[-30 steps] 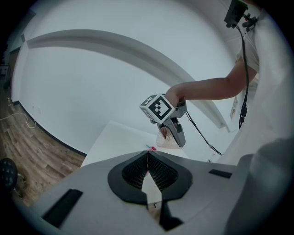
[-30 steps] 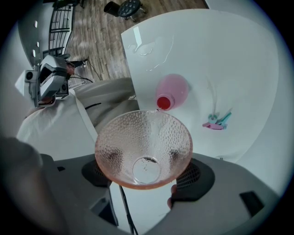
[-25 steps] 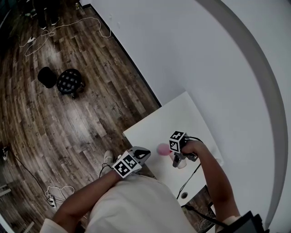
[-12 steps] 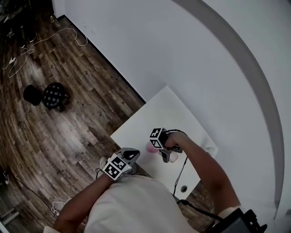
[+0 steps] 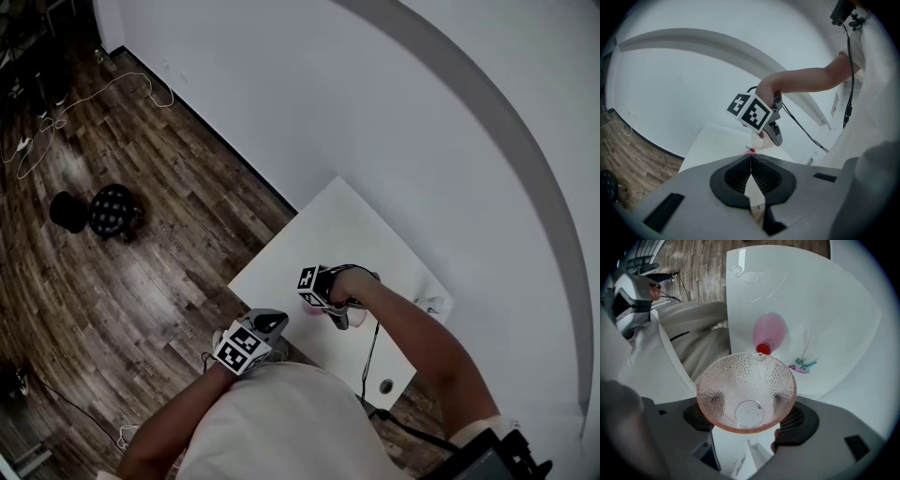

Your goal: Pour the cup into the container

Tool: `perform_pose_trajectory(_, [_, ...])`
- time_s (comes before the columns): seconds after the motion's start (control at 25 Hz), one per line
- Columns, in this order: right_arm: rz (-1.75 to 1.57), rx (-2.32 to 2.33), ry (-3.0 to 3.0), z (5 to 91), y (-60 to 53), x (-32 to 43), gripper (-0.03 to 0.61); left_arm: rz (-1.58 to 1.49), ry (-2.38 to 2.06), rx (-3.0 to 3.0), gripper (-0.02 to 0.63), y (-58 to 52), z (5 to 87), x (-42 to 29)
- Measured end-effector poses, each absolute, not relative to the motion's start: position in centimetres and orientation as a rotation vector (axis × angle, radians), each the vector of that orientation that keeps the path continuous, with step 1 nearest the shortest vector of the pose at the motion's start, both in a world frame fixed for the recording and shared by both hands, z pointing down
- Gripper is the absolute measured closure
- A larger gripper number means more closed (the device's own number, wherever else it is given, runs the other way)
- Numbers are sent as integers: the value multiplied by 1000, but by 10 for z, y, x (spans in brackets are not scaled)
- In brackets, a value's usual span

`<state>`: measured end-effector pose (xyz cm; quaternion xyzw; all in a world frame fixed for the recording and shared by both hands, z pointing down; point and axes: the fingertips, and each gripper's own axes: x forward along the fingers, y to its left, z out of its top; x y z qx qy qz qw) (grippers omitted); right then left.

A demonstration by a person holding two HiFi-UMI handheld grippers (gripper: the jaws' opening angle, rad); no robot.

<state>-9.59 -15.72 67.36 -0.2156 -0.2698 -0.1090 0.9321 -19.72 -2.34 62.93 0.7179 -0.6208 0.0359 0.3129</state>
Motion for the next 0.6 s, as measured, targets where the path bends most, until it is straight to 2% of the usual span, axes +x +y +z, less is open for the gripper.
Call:
perform_pose_trajectory(0.24, [-254,-428,-673,674,-155,-98,209,118,-1643,1902,601,-24,625,-194])
perform_pose_trajectory(0.6, [-121,-393,-946,671,-152,-95,209,145,-1645,1903,601,-29,616,-192])
